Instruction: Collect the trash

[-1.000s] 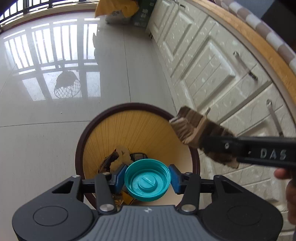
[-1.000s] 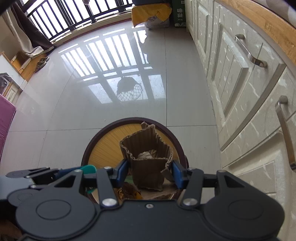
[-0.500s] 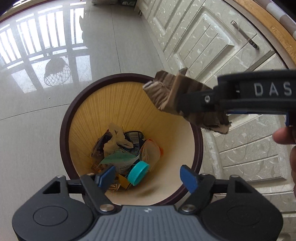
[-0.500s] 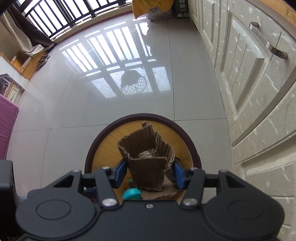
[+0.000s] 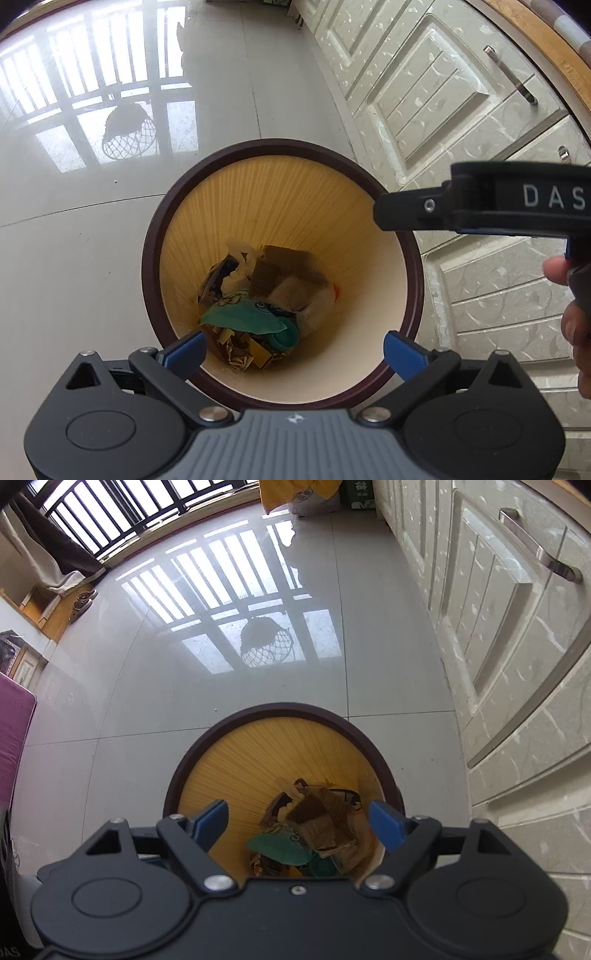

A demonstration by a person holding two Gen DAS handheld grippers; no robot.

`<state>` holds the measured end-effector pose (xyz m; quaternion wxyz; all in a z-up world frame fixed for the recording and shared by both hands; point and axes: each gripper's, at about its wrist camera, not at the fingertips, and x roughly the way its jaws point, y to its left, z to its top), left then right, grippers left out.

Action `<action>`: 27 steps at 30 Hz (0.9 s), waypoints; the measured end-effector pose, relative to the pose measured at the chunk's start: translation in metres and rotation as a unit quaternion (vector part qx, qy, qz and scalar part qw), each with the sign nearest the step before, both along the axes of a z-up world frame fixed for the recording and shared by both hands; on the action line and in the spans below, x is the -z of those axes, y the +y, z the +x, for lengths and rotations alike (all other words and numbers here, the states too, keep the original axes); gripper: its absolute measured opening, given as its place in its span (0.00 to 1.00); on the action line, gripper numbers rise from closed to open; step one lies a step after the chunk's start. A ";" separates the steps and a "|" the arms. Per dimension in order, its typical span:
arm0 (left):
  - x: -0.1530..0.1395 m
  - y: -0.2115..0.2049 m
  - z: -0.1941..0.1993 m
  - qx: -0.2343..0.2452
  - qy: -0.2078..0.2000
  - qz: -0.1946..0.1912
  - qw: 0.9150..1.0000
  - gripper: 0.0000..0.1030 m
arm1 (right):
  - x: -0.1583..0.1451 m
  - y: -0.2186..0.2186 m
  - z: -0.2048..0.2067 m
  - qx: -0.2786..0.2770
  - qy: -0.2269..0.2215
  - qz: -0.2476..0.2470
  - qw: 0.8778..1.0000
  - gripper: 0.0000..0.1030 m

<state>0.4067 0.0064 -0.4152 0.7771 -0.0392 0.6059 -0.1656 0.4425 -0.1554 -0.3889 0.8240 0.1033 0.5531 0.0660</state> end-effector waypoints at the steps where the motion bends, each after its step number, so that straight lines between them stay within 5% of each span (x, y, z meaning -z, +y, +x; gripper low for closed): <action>1: 0.000 0.001 0.001 -0.002 0.001 0.002 1.000 0.99 | 0.001 -0.001 0.000 -0.001 0.003 -0.006 1.000 0.85; 13: -0.008 0.001 0.001 -0.013 0.002 0.018 1.000 1.00 | 0.005 -0.007 -0.006 -0.032 0.009 -0.045 0.998 1.00; 27: -0.072 0.013 -0.045 -0.074 -0.059 0.025 0.995 1.00 | -0.057 -0.011 -0.048 -0.011 -0.038 -0.067 0.997 1.00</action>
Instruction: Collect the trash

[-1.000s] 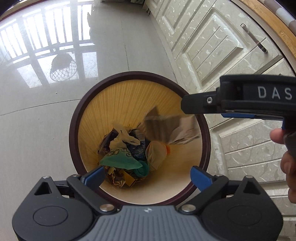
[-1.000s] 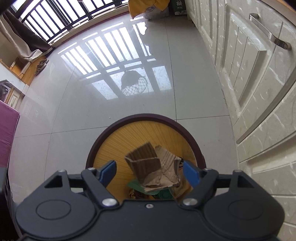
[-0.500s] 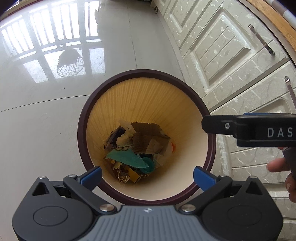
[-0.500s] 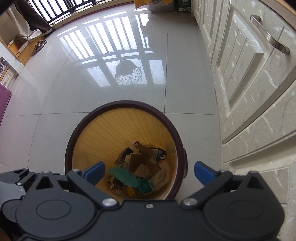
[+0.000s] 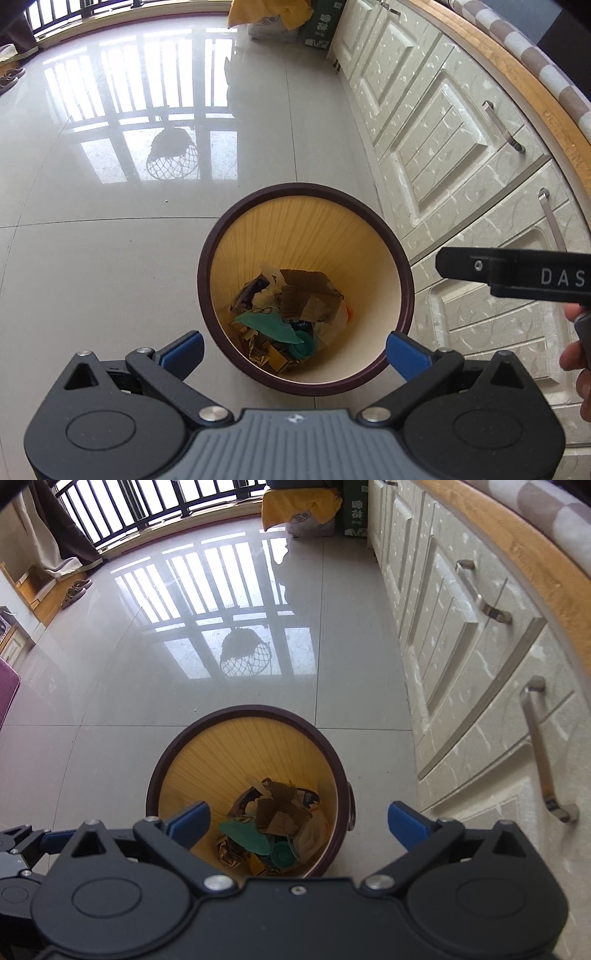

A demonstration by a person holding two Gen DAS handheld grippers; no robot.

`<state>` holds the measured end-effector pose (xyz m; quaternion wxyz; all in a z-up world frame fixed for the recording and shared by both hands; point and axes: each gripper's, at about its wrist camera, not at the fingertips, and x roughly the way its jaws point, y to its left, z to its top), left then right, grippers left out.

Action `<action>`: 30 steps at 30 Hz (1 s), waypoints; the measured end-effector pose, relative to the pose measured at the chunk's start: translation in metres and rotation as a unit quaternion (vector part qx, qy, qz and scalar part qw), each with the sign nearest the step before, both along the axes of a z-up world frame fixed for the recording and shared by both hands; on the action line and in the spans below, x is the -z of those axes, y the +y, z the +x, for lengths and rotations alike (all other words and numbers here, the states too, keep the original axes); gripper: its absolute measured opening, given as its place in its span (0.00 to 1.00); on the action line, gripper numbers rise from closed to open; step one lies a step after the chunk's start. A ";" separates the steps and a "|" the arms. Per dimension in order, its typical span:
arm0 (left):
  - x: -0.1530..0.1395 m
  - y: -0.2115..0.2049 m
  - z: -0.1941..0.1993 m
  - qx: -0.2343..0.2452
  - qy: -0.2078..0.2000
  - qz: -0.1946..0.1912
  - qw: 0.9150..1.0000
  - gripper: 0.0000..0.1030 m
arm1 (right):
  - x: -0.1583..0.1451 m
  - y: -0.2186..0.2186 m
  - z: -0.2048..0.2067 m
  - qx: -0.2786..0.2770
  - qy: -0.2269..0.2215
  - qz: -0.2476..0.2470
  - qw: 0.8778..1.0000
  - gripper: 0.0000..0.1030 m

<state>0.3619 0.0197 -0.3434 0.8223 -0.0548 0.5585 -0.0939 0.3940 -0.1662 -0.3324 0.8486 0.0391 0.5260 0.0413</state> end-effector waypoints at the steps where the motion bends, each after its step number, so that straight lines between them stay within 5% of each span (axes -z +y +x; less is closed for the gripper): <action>1: -0.007 0.000 -0.004 -0.001 -0.005 0.001 1.000 1.00 | -0.006 -0.001 -0.005 0.000 -0.005 -0.002 1.000 1.00; 30: -0.248 -0.015 -0.166 -0.025 -0.188 0.028 0.982 1.00 | -0.251 -0.054 -0.191 0.024 -0.180 -0.027 0.983 1.00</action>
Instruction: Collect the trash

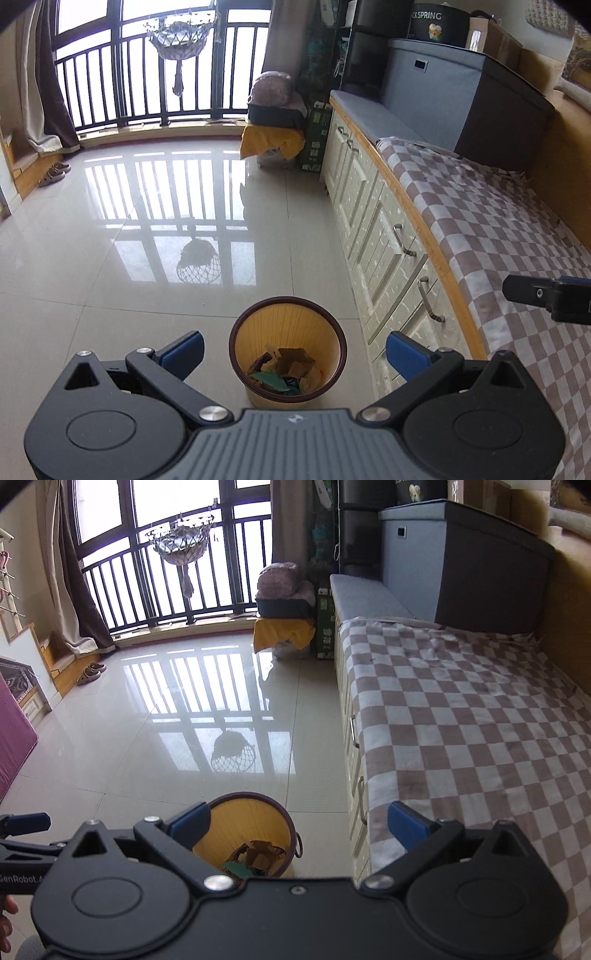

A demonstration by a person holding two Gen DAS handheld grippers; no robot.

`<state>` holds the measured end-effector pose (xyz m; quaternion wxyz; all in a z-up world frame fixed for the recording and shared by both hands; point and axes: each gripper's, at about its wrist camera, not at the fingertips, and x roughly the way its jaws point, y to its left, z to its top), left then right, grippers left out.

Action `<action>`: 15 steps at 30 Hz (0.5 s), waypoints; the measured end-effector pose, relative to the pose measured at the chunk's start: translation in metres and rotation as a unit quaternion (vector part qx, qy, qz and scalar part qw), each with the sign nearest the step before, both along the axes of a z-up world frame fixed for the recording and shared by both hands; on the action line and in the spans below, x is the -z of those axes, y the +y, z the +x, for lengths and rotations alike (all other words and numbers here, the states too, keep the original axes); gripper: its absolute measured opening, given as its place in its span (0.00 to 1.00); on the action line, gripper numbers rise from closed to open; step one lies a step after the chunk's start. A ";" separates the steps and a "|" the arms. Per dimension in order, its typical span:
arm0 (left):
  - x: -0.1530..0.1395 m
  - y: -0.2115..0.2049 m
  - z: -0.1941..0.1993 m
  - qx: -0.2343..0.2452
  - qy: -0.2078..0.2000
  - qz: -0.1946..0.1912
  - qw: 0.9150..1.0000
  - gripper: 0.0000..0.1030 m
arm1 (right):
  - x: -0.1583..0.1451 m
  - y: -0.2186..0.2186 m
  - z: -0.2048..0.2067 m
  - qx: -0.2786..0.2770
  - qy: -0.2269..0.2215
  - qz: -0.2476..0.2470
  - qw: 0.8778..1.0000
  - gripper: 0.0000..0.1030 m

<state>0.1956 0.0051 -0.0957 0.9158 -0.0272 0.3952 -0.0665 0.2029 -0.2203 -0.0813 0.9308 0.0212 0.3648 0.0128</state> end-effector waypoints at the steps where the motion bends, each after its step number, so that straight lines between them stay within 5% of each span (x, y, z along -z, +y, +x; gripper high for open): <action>1: -0.007 0.000 -0.006 0.002 -0.007 0.001 1.000 1.00 | -0.006 -0.001 -0.006 0.002 -0.006 -0.001 1.000 1.00; 15: -0.071 0.009 -0.086 0.003 -0.082 0.005 0.997 1.00 | -0.055 -0.015 -0.101 0.038 -0.050 -0.003 0.998 1.00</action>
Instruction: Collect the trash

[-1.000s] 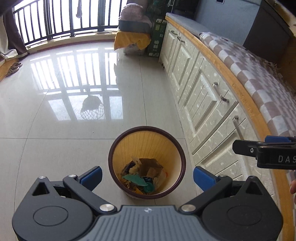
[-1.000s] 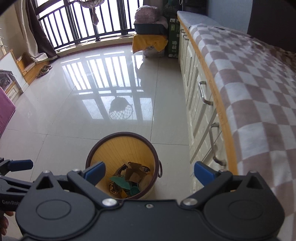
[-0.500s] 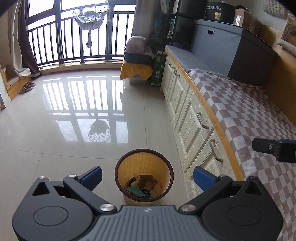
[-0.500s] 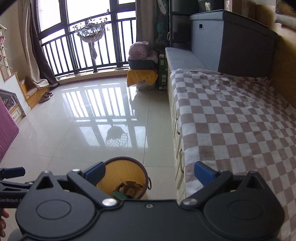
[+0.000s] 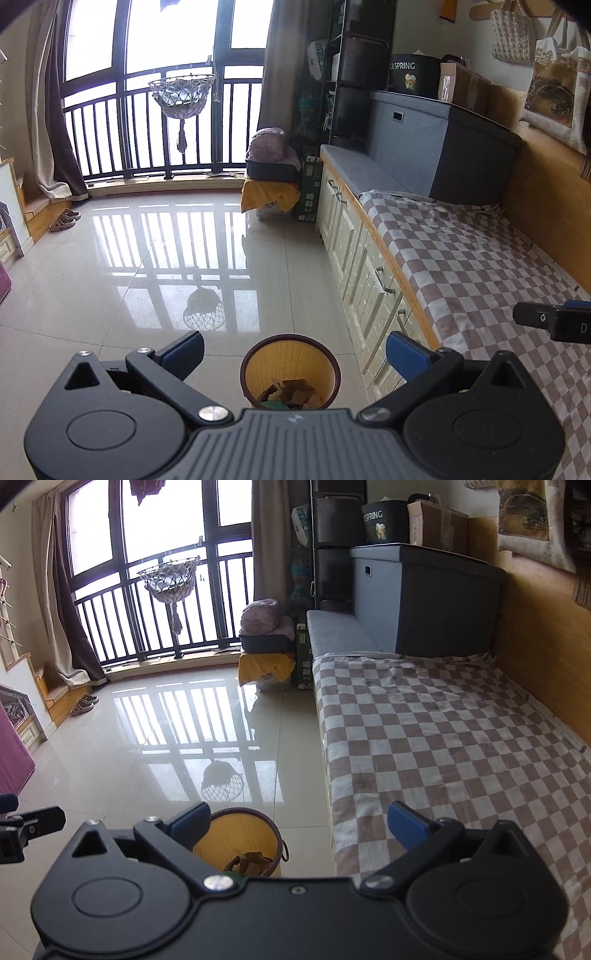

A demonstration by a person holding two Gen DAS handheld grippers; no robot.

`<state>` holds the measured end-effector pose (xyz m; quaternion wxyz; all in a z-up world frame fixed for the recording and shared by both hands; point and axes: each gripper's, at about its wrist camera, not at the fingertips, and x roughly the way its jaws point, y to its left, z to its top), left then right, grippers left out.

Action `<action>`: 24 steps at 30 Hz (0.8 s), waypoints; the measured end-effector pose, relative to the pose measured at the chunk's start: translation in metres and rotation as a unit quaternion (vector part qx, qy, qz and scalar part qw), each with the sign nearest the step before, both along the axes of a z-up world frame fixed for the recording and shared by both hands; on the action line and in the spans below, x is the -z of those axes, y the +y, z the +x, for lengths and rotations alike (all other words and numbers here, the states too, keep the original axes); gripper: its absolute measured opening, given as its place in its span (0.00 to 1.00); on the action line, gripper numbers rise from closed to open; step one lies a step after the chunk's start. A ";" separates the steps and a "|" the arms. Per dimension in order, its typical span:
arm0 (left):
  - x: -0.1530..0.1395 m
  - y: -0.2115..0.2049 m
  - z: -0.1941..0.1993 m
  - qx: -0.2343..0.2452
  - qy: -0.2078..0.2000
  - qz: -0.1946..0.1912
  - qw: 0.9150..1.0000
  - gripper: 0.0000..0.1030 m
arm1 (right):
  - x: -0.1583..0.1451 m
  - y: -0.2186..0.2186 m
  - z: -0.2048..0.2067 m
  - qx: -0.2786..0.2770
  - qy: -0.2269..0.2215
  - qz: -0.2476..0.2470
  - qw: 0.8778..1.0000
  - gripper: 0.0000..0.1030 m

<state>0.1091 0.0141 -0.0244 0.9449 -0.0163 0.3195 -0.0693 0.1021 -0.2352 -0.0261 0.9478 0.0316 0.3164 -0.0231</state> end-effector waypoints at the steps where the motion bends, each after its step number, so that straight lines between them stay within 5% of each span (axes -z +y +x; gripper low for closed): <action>1: -0.001 0.001 -0.003 -0.001 -0.001 -0.002 1.000 1.00 | -0.002 -0.001 -0.005 0.003 -0.002 -0.002 1.000 1.00; 24: 0.001 0.003 -0.058 -0.009 -0.012 0.015 1.000 1.00 | -0.005 0.002 -0.073 0.004 -0.003 -0.028 1.000 1.00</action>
